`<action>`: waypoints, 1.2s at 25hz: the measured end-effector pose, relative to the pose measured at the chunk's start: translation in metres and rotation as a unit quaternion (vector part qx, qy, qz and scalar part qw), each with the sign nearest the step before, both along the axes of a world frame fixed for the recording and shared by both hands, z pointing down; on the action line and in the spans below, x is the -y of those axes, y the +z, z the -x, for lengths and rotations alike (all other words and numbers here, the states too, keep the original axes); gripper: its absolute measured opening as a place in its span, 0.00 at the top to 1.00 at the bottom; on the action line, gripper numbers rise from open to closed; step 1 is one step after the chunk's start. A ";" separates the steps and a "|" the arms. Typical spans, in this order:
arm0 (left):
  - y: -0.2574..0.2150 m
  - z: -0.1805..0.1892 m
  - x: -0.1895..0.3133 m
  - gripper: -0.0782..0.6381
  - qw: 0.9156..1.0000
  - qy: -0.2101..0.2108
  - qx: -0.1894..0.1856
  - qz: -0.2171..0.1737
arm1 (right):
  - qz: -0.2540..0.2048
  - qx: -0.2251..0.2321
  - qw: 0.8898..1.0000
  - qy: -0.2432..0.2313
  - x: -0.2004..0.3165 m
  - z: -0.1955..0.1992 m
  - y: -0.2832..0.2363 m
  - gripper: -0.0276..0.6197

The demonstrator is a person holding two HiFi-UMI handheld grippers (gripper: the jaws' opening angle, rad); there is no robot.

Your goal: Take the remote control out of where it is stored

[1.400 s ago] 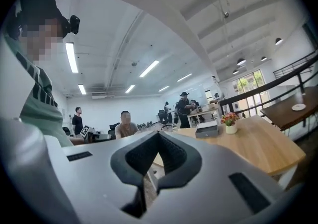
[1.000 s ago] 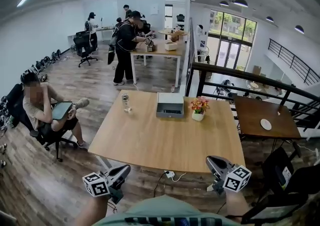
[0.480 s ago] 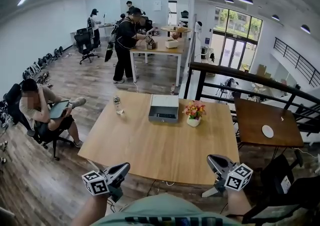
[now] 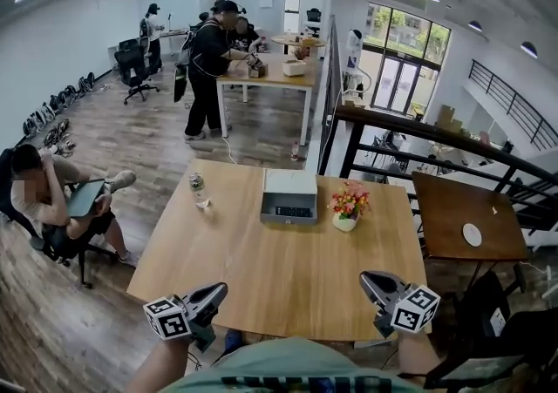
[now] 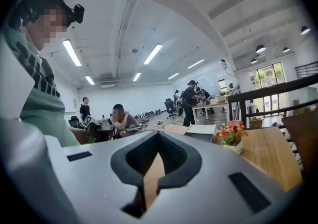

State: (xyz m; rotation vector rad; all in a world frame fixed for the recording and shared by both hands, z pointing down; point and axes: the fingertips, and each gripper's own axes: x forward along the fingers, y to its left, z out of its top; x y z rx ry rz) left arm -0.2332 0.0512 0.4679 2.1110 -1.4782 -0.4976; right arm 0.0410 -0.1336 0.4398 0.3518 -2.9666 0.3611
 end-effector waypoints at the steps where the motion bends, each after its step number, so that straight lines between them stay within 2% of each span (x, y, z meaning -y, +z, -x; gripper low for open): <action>1: 0.000 0.015 0.013 0.89 1.000 0.008 -0.004 -0.002 | 0.000 -0.001 1.000 0.011 0.009 0.011 -0.001 0.95; 4: -0.003 0.066 0.056 0.89 0.999 0.039 -0.015 0.001 | 0.013 0.000 0.999 0.044 0.037 0.059 -0.007 0.95; 8: -0.012 0.126 0.099 0.89 0.996 0.084 -0.012 -0.005 | 0.010 -0.012 0.998 0.063 0.070 0.123 -0.020 0.95; 14: 0.010 0.166 0.132 0.89 0.994 0.106 -0.010 0.017 | 0.021 -0.022 0.997 0.069 0.097 0.170 -0.007 0.95; 18: 0.019 0.160 0.148 0.89 0.996 0.091 -0.010 0.021 | 0.042 -0.033 0.997 0.049 0.118 0.175 0.015 0.95; 23: 0.020 0.135 0.154 0.89 0.999 0.035 -0.010 0.036 | 0.046 -0.021 0.999 -0.006 0.148 0.178 0.031 0.95; 26: 0.019 0.113 0.152 0.89 0.998 0.023 0.002 0.050 | 0.038 -0.013 0.998 -0.038 0.157 0.181 0.032 0.95; 30: 0.016 0.101 0.157 0.89 0.998 0.019 0.015 0.058 | 0.047 -0.006 0.998 -0.046 0.158 0.174 0.046 0.95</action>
